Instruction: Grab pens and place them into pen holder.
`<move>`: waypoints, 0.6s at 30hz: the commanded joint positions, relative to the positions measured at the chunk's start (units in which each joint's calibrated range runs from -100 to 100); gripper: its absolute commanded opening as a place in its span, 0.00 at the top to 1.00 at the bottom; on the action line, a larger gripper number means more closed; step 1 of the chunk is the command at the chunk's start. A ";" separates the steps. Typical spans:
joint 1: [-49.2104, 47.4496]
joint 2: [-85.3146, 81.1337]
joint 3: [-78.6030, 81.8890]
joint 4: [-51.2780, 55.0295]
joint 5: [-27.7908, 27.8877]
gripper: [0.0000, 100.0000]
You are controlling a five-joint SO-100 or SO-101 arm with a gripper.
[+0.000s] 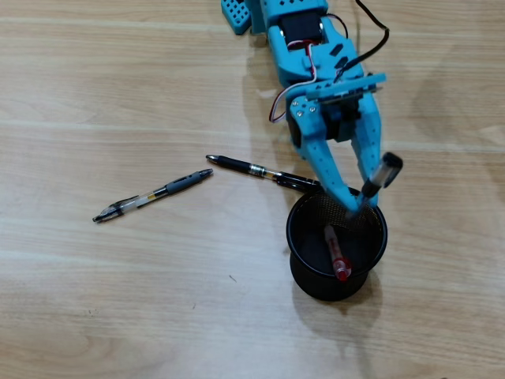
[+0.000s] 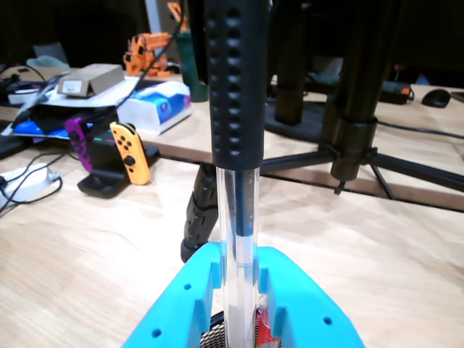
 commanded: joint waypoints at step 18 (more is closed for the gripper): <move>1.16 -7.69 7.69 10.63 0.35 0.83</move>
